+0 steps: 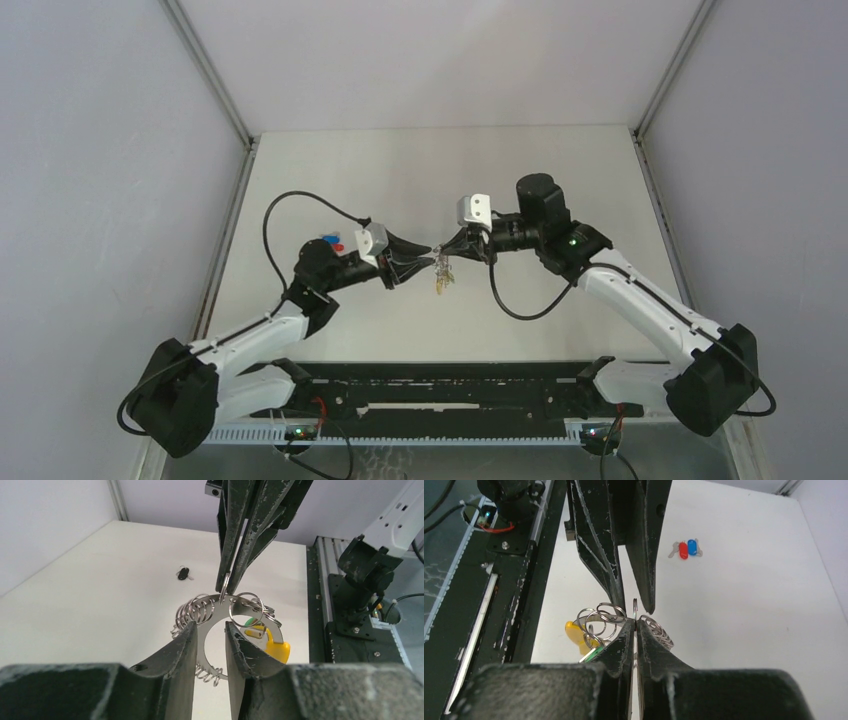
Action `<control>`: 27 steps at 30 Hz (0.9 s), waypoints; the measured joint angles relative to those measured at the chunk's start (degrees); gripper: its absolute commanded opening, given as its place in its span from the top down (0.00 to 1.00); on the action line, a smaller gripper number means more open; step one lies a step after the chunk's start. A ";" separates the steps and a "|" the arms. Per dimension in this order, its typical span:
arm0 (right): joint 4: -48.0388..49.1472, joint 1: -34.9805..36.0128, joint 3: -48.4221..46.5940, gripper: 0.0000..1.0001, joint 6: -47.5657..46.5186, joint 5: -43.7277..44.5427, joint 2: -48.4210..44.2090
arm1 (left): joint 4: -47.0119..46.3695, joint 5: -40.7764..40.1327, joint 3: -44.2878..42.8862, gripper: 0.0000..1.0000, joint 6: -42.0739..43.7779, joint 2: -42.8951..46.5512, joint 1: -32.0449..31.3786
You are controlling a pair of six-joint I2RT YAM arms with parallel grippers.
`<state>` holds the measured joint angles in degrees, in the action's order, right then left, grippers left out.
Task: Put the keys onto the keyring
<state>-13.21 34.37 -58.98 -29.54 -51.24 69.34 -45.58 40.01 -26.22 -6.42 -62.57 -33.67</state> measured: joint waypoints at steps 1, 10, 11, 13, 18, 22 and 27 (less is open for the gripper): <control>-0.87 0.33 -0.24 1.00 -0.57 0.61 0.00 | 0.98 -0.20 -0.02 0.66 0.61 0.37 0.00; -4.35 1.40 -0.66 1.00 -2.86 4.20 0.92 | 4.87 -0.81 -0.02 0.65 3.04 3.93 0.00; -4.44 1.53 -0.66 1.00 -2.95 4.37 1.05 | 4.61 -0.83 -0.02 0.66 3.02 4.15 0.00; -4.55 1.84 -0.66 1.00 -3.15 4.72 1.29 | 3.96 -0.79 -0.02 0.66 2.99 4.37 0.00; -4.57 2.45 -0.66 1.00 -3.76 4.96 1.53 | 3.28 -0.55 -0.04 0.66 2.97 3.80 0.00; -4.57 2.60 -0.66 1.00 -4.00 5.11 1.62 | 3.30 -0.17 -0.28 0.70 2.95 2.14 0.00; -4.55 2.97 -0.66 1.00 -4.00 5.07 2.03 | 3.28 0.50 -1.40 0.78 2.91 0.68 0.00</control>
<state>-17.76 37.34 -59.64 -33.54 -46.17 71.37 -42.30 40.51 -27.62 -3.51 -61.89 -33.67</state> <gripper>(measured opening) 0.003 0.267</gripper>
